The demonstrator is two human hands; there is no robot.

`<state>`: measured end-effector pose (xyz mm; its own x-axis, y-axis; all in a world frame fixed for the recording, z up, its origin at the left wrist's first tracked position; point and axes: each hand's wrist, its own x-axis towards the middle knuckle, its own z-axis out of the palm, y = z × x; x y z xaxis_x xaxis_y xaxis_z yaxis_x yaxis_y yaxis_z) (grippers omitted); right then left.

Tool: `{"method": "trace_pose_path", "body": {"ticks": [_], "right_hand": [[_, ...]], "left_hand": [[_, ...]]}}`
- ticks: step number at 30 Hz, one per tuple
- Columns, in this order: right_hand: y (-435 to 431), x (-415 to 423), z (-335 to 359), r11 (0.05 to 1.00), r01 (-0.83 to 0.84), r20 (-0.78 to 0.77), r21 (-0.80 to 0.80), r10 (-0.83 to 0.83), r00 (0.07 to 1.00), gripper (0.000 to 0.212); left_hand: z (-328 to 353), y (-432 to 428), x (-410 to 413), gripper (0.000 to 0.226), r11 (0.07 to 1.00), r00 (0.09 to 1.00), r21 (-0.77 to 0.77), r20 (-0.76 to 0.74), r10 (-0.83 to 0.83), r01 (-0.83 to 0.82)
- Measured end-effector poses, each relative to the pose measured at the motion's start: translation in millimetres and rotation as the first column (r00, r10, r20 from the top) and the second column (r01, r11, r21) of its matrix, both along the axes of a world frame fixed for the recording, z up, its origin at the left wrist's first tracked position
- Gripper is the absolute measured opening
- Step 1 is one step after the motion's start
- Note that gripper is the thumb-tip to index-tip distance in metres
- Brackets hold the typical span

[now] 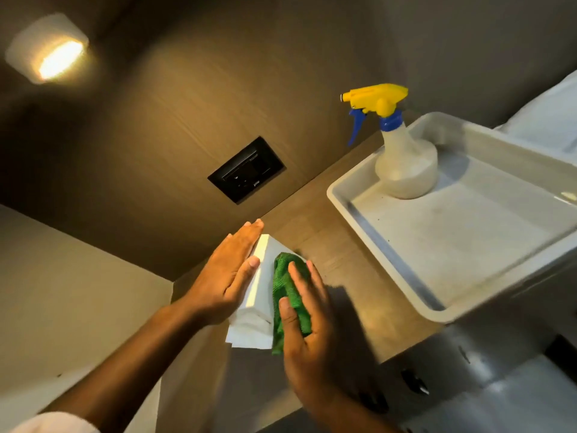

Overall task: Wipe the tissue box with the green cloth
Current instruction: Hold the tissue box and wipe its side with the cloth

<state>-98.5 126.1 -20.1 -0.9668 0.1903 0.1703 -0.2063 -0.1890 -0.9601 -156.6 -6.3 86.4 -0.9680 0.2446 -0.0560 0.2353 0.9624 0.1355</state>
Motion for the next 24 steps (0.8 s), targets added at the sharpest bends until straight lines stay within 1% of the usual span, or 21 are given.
{"method": "trace_pose_path", "body": {"ticks": [4,6,8,9,11,13,14,18,20,22,24], "right_hand": [[-25,-2,3,0.999,0.049,-0.063,-0.003,-0.049,0.997,0.044],[-29,-16,9,0.997,0.072,-0.119,-0.013,-0.073,0.990,0.040],[-30,-37,9,0.996,0.093,-0.178,0.013,-0.089,0.980,0.038],[-31,-48,6,0.994,0.104,-0.180,0.036,-0.096,0.979,0.037],[-31,-57,-3,0.990,0.124,-0.111,0.060,-0.117,0.987,0.036],[-30,-44,-12,0.986,0.133,-0.046,0.099,-0.129,0.991,0.037],[-28,-31,-15,0.984,0.132,-0.044,0.119,-0.128,0.991,0.039],[-25,8,0,0.991,0.096,-0.126,0.090,-0.085,0.988,0.044],[-28,-1,17,0.993,0.074,-0.193,0.093,-0.055,0.980,0.043],[-30,-23,28,0.991,0.084,-0.239,0.103,-0.057,0.969,0.037],[-32,-49,27,0.991,0.107,-0.204,0.078,-0.089,0.975,0.034]], "left_hand": [[-1,-4,-2,0.064,1.000,1.000,-0.004,-0.010,-0.011,0.011],[-4,-4,-2,0.062,1.000,1.000,0.000,-0.018,-0.017,0.017],[-6,-5,-2,0.062,1.000,0.999,0.021,-0.034,-0.005,0.006],[-7,-5,-2,0.062,0.999,0.999,0.031,-0.037,0.008,-0.007],[-8,-6,-2,0.064,0.998,0.999,0.046,-0.040,0.032,-0.030],[-9,-6,-1,0.066,0.997,0.998,0.060,-0.044,0.046,-0.043],[-9,-6,-1,0.066,0.997,0.998,0.065,-0.045,0.048,-0.045],[-8,-7,-2,0.064,0.998,0.999,0.054,-0.046,0.021,-0.019],[-8,-8,-2,0.063,0.998,0.999,0.057,-0.046,0.011,-0.008],[-9,-8,-2,0.063,0.998,0.999,0.063,-0.051,0.004,0.000],[-11,-8,-3,0.064,0.997,0.998,0.080,-0.062,0.012,-0.007]]}}
